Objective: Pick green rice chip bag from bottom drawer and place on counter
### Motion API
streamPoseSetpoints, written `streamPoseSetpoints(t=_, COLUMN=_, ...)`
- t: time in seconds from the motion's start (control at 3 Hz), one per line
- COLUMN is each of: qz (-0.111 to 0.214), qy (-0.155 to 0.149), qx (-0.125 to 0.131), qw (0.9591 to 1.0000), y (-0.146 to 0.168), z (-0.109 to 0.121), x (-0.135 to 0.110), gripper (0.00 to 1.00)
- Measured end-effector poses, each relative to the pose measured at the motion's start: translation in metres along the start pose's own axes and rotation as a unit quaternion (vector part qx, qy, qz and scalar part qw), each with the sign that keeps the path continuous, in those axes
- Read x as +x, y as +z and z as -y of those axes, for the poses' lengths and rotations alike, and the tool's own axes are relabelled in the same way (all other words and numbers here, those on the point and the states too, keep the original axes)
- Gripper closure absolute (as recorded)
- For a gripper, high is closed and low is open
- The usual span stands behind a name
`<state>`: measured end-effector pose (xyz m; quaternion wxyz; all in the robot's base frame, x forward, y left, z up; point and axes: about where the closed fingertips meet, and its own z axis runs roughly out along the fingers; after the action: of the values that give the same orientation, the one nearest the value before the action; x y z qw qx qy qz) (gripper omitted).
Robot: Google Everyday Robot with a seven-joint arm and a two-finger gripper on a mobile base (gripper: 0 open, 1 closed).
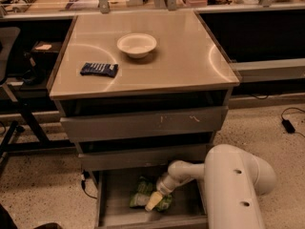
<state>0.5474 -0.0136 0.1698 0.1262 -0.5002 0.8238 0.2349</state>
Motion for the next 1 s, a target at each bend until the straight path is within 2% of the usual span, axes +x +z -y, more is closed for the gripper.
streamPoseSetpoints(t=0.67, qz=-0.011, qy=-0.001, qx=-0.012, qw=0.9999, y=0.033, z=0.015, x=0.008, gripper=0.0)
streamPoseSetpoints(t=1.0, qz=-0.025, qy=0.02, qx=-0.031, qw=0.999, y=0.053, z=0.019, x=0.02, gripper=0.0)
